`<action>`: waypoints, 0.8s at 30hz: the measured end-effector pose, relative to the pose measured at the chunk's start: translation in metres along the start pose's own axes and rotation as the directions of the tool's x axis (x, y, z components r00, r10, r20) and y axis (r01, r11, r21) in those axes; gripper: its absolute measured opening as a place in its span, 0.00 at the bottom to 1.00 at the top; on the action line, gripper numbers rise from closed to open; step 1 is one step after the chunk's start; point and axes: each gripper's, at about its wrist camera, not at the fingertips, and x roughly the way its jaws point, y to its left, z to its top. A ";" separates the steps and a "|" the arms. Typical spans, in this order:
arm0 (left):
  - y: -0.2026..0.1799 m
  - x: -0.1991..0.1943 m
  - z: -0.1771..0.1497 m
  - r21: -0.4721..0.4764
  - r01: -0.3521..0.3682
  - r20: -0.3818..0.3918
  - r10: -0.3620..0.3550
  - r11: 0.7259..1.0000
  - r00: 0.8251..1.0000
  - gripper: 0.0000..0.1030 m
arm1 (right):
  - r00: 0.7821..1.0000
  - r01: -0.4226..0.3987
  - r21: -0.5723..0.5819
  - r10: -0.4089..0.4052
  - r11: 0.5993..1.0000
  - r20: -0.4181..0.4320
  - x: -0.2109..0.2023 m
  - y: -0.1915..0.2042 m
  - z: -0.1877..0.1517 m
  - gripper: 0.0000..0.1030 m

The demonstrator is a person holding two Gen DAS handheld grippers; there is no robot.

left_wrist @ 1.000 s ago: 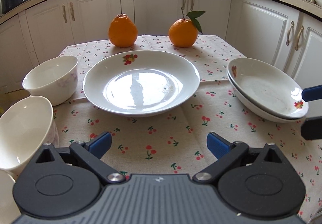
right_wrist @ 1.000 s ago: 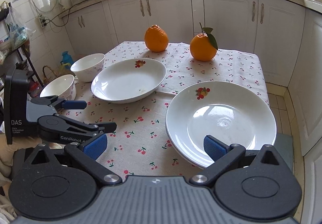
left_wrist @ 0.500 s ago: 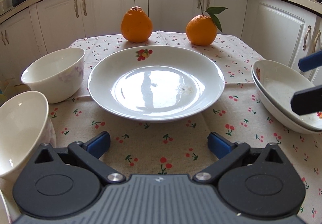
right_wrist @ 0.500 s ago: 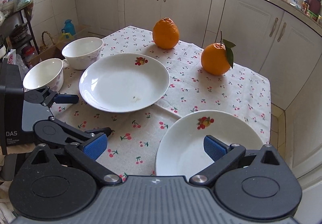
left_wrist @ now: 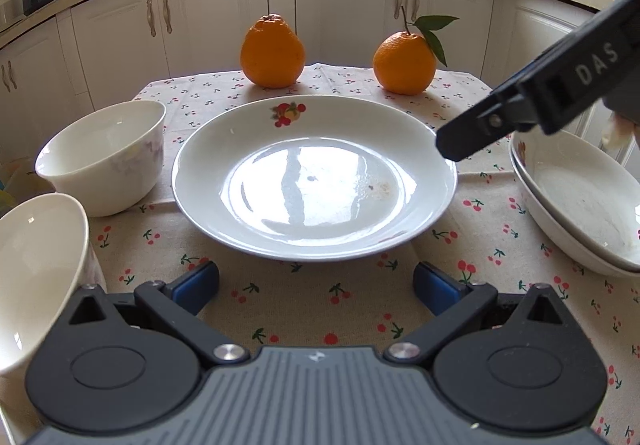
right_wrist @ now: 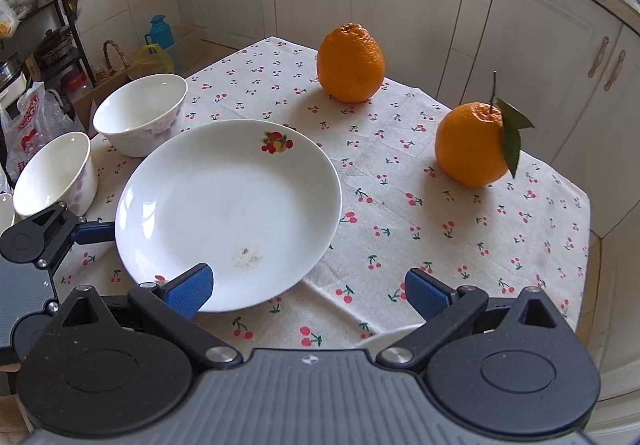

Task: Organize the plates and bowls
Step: 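Move the right gripper toward the next white plate beside the bowls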

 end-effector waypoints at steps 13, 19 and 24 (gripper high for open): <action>-0.001 -0.001 0.006 0.005 0.008 0.040 -0.008 1.000 0.999 0.99 | 0.983 -0.185 -0.096 0.182 0.978 -0.037 0.050 -0.013 0.045 0.99; 0.002 0.001 0.008 -0.005 0.011 0.047 -0.010 1.000 0.999 0.98 | 0.971 -0.235 -0.122 0.229 0.964 -0.066 0.074 -0.016 0.066 0.96; 0.003 0.003 0.008 -0.010 0.016 0.046 -0.015 1.000 0.999 0.97 | 0.960 -0.275 -0.115 0.265 0.955 -0.094 0.095 -0.022 0.077 0.89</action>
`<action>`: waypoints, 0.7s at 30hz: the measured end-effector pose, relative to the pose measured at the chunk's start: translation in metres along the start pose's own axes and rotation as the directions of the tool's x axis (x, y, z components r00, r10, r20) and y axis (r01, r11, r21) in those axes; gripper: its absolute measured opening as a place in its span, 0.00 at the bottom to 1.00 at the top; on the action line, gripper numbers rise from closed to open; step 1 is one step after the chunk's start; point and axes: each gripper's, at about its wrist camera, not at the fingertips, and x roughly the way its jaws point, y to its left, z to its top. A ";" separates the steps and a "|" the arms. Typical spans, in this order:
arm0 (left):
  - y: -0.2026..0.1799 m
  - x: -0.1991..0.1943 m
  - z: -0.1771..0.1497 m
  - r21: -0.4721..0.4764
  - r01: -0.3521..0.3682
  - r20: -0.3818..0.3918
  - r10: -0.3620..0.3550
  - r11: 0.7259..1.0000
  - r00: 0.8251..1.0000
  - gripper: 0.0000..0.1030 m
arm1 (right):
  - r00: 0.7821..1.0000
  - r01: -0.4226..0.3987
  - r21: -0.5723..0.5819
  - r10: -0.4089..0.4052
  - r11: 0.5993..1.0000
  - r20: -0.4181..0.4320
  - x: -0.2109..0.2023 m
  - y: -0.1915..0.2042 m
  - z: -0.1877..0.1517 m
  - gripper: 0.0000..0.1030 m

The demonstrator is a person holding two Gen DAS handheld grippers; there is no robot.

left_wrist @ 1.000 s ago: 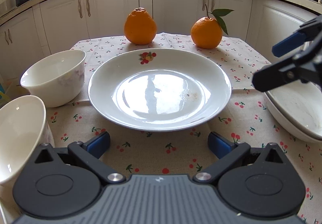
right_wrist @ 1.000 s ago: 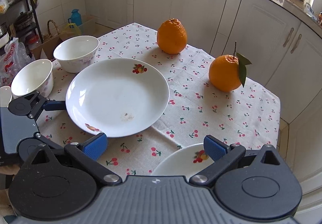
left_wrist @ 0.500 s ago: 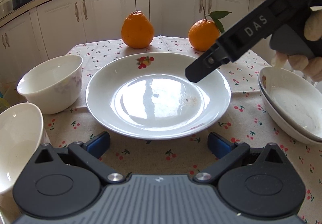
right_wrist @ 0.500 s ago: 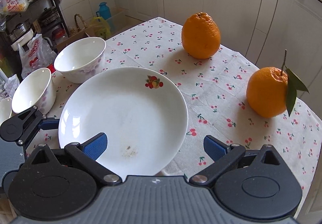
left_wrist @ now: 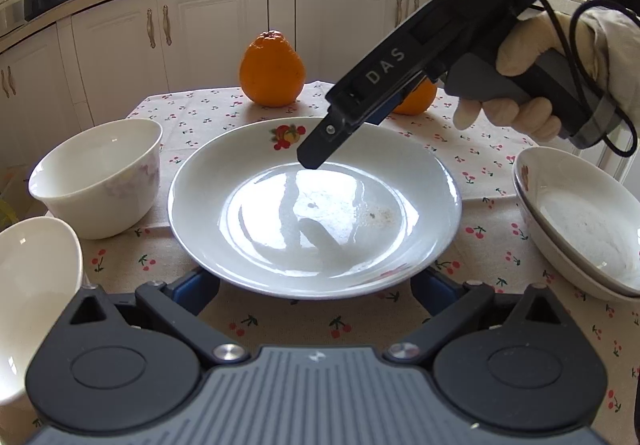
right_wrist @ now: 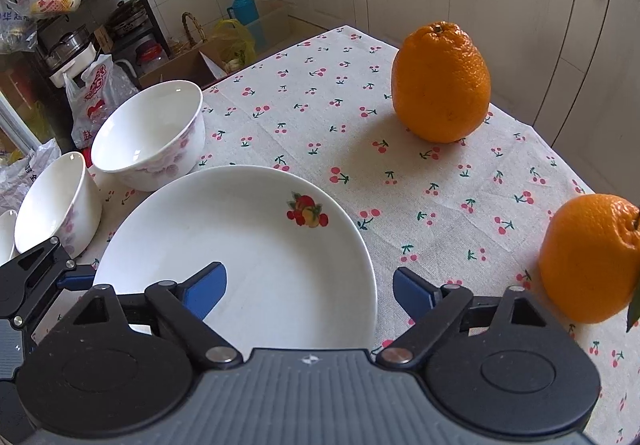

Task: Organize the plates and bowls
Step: 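Move the right gripper toward the next white plate beside the bowls, then close the right gripper on the rim of the fruit-decal white plate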

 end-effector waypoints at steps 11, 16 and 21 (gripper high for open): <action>0.002 0.001 0.001 0.000 0.008 -0.005 -0.008 1.000 1.000 0.97 | 0.991 -0.137 0.066 0.136 0.988 0.015 0.010 -0.015 0.003 0.79; 0.002 0.001 0.002 0.002 0.008 -0.007 -0.008 1.000 1.000 0.97 | 0.987 -0.162 0.076 0.161 0.984 0.019 0.010 -0.016 0.004 0.79; 0.002 0.002 0.004 0.011 0.010 -0.014 -0.009 1.000 1.000 0.97 | 0.985 -0.170 0.090 0.169 0.981 0.020 0.010 -0.018 0.004 0.79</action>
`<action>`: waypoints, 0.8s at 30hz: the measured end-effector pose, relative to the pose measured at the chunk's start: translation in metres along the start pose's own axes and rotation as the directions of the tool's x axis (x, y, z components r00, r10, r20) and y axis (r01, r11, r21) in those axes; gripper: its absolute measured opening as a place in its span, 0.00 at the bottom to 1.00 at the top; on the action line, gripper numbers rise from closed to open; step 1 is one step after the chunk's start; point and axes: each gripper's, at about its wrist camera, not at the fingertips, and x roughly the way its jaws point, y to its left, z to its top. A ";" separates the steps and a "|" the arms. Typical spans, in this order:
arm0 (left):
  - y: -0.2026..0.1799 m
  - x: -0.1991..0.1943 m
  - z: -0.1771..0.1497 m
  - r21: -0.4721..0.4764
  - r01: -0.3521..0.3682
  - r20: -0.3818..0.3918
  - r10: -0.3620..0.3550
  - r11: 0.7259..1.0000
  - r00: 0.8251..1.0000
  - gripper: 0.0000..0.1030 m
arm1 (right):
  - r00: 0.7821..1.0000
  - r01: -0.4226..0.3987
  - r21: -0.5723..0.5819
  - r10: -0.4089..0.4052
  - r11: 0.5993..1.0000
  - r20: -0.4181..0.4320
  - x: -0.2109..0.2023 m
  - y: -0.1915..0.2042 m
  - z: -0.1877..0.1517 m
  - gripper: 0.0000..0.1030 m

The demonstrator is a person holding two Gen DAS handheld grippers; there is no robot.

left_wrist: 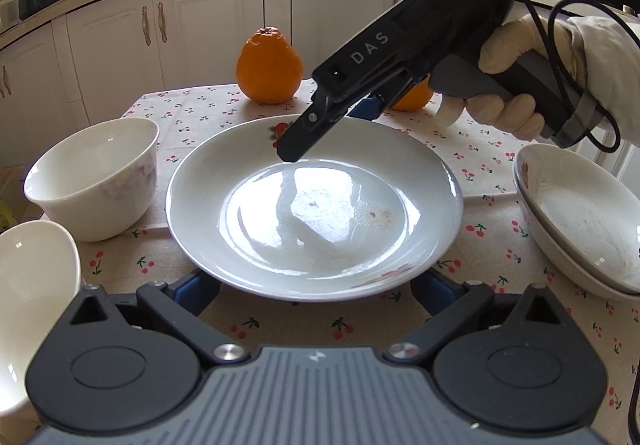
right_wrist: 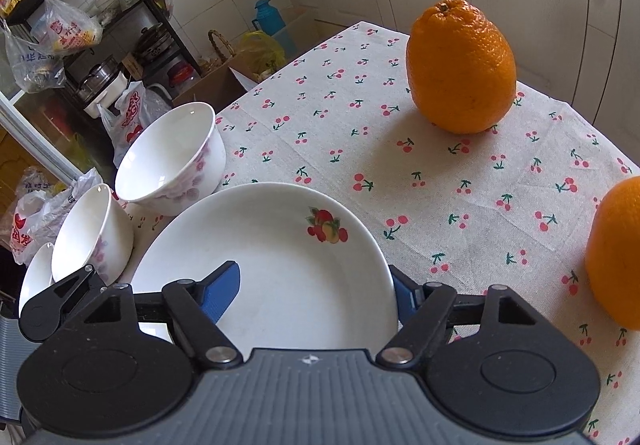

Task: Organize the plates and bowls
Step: 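Close the right gripper on the rim of the fruit-decal white plate, then lift the plate with the right gripper and carry it to the plate stack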

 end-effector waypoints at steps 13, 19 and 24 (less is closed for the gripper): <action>-0.006 -0.010 0.000 0.052 0.009 -0.004 -0.009 0.999 1.000 0.97 | 1.000 0.029 0.004 -0.029 1.000 -0.005 -0.013 0.009 -0.009 0.80; -0.009 -0.022 0.001 0.079 0.025 -0.008 -0.025 0.997 1.000 0.97 | 0.999 0.035 0.012 -0.036 0.999 0.023 -0.030 0.020 -0.017 0.80; -0.015 -0.034 0.001 0.108 0.041 -0.010 -0.040 0.993 0.999 0.97 | 0.998 0.043 0.020 -0.044 0.999 0.039 -0.045 0.029 -0.027 0.80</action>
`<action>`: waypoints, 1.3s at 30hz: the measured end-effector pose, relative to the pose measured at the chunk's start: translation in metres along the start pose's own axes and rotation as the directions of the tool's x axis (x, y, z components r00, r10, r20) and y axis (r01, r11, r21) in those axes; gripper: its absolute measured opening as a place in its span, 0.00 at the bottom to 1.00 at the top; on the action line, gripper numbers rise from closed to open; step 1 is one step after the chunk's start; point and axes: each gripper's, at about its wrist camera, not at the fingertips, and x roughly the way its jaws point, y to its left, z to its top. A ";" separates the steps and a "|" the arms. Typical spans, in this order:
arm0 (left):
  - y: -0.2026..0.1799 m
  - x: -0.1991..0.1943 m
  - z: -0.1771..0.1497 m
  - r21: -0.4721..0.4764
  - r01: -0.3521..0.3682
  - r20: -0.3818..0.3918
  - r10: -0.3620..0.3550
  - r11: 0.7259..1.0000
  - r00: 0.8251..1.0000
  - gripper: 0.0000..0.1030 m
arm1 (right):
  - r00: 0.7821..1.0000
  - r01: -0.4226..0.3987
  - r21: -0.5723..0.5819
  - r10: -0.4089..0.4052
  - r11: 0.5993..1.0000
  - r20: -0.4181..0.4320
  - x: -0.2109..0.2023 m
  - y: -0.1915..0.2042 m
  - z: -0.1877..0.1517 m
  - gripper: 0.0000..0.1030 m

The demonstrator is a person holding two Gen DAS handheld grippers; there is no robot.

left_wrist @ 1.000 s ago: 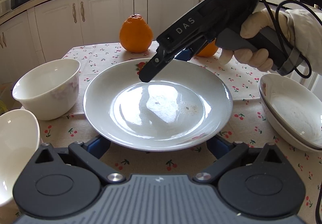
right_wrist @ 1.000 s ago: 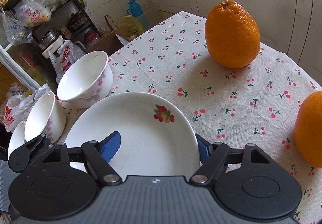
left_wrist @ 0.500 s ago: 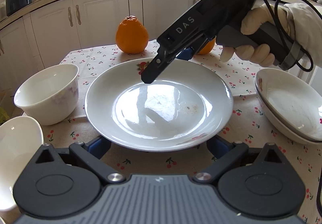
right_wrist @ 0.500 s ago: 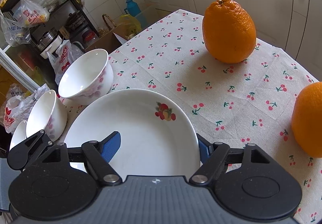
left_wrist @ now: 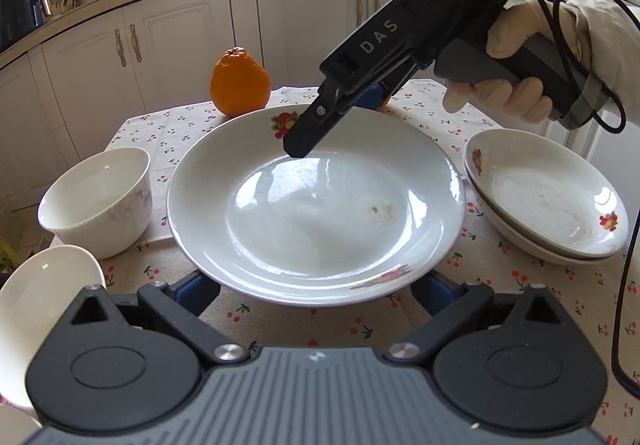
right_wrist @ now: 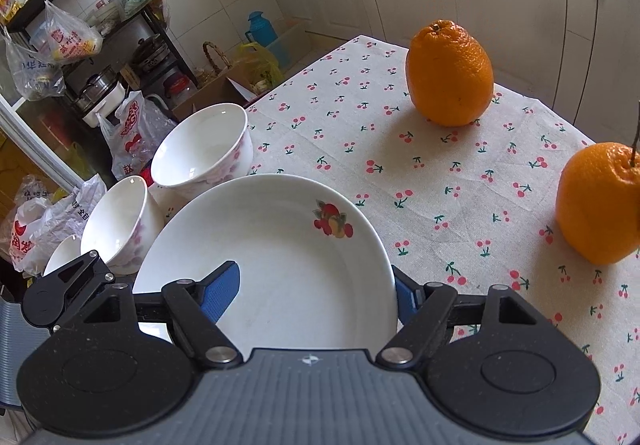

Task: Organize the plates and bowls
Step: 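Lift the plate with the right gripper and carry it to the plate stack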

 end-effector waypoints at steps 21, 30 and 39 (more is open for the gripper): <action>-0.034 -0.033 0.003 0.106 0.095 -0.002 -0.095 0.990 0.995 0.97 | 0.994 0.063 0.067 -0.068 0.996 0.081 -0.067 0.020 -0.058 0.80; -0.056 -0.037 0.004 0.158 0.162 -0.008 -0.163 0.974 0.987 0.97 | 0.986 0.108 0.119 -0.122 0.987 0.113 -0.097 0.021 -0.092 0.80; -0.079 -0.034 0.006 0.205 0.233 -0.027 -0.232 0.951 0.972 0.97 | 0.976 0.143 0.195 -0.171 0.970 0.133 -0.120 0.008 -0.124 0.80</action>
